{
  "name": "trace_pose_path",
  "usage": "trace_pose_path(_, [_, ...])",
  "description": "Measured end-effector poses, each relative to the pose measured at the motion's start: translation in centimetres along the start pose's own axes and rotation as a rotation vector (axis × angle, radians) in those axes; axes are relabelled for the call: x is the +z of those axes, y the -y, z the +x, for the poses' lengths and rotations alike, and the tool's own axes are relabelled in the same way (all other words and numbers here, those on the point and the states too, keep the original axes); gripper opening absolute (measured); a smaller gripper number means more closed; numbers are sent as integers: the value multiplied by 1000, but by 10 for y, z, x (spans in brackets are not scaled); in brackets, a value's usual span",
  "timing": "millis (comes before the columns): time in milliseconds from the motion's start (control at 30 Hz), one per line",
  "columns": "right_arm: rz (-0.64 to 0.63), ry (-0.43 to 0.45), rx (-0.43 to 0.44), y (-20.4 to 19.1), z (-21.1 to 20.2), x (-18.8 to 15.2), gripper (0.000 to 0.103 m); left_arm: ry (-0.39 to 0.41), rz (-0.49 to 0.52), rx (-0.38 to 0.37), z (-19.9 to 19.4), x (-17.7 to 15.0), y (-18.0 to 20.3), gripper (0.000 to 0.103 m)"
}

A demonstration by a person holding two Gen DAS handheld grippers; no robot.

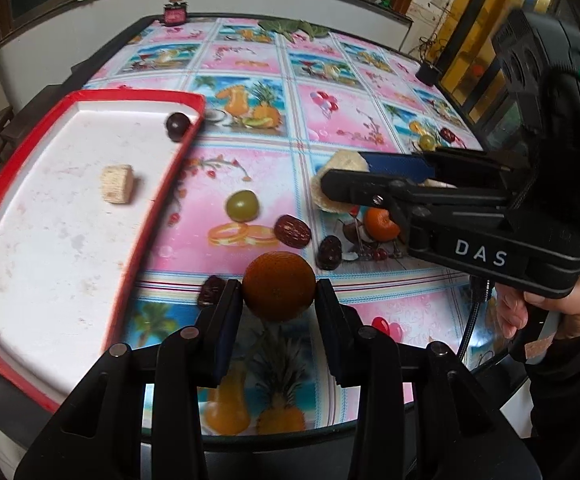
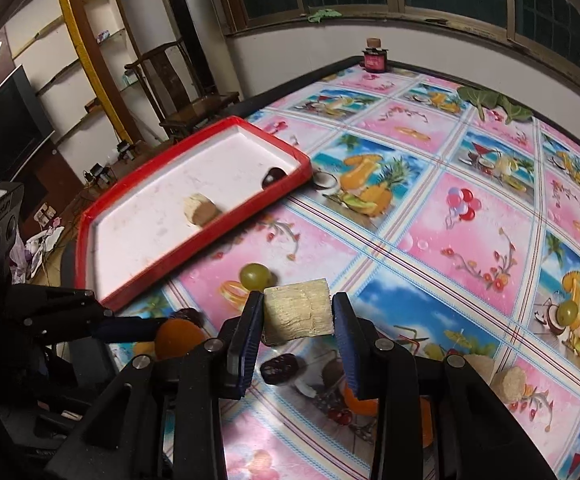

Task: Organize fruits
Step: 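Carry the tangerine and sugarcane into the tray and open both tools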

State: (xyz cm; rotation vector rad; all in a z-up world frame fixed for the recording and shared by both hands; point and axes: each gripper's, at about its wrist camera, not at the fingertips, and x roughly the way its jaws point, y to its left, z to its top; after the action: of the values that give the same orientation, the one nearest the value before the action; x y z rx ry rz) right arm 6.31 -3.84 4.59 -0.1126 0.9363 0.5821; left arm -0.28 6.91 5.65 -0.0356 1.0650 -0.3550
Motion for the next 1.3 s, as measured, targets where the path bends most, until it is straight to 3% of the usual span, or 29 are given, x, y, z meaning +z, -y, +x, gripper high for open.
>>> trace_pose_path(467, [-13, 29, 33, -10, -6, 10, 35, 71, -135, 84, -34, 4, -67, 35])
trace_pose_path(800, [-36, 22, 67, -24, 6, 34, 35, 61, -190, 141, -24, 6, -103, 35])
trace_pose_path(1300, [-90, -50, 131, -43, 77, 94, 35, 32, -216, 140, 1, 12, -122, 35])
